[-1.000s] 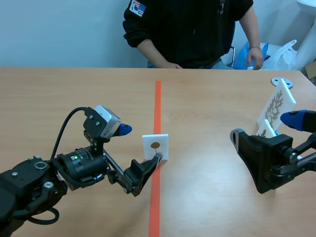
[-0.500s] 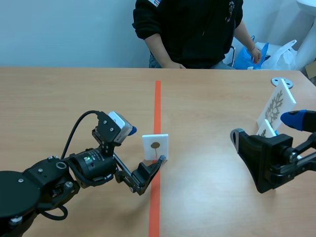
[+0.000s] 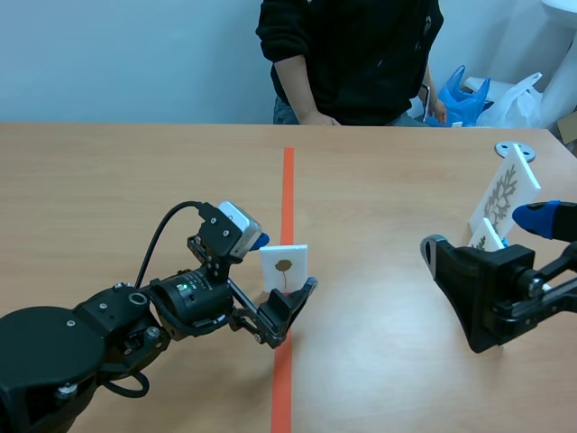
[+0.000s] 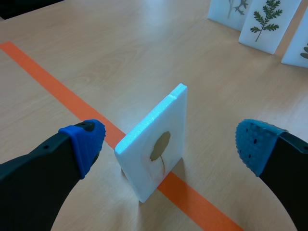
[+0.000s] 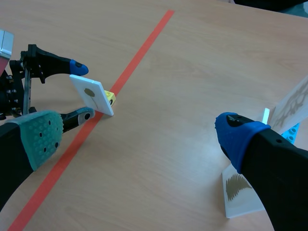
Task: Sort the leaf by its shape. The table is split by an orange tape line. A compound leaf with several leaflets goes to the left side, a simple leaf with one blade goes to the right side. Return to the home posture when a red brick is placed on the table.
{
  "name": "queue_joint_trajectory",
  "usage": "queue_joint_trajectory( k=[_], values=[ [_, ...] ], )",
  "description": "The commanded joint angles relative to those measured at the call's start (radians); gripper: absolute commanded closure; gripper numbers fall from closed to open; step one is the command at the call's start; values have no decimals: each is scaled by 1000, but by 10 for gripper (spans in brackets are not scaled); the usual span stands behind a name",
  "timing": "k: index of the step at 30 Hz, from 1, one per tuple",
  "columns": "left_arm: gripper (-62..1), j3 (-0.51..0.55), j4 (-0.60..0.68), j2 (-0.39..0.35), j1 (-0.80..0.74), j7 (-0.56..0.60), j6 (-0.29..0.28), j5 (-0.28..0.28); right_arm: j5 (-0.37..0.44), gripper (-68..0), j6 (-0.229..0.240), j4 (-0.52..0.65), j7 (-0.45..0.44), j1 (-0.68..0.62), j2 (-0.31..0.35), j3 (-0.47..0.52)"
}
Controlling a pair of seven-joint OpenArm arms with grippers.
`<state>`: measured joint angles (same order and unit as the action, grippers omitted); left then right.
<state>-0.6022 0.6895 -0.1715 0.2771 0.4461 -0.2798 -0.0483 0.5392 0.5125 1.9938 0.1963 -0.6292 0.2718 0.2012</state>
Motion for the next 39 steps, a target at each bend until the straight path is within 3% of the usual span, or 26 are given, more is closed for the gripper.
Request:
queue_joint_trajectory(
  k=[1,9,14,19,25,28,34,39],
  values=[
    [-562,2,13,5,8,13,8,-6,6,-679,-1,6,-14,11,2,11],
    [-359,2,-3,6,8,3,53,-7,8,-679,-1,6,-15,11,2,11],
    [-274,2,-35,8,8,7,61,-8,8,-679,-1,6,-15,11,2,11],
    [-122,2,-51,7,8,9,69,-8,10,-679,-1,6,-15,11,2,11],
    [-114,2,-54,8,8,11,69,-8,11,-679,-1,6,-16,11,2,11],
    [-68,2,-54,7,8,11,68,-14,11,-679,-1,6,-16,11,2,11],
    [-68,2,-38,-2,-1,14,59,-22,11,-679,-1,6,-20,12,2,11],
    [-68,8,78,-64,-46,-3,49,-121,11,-679,-1,6,-23,12,2,11]
  ],
)
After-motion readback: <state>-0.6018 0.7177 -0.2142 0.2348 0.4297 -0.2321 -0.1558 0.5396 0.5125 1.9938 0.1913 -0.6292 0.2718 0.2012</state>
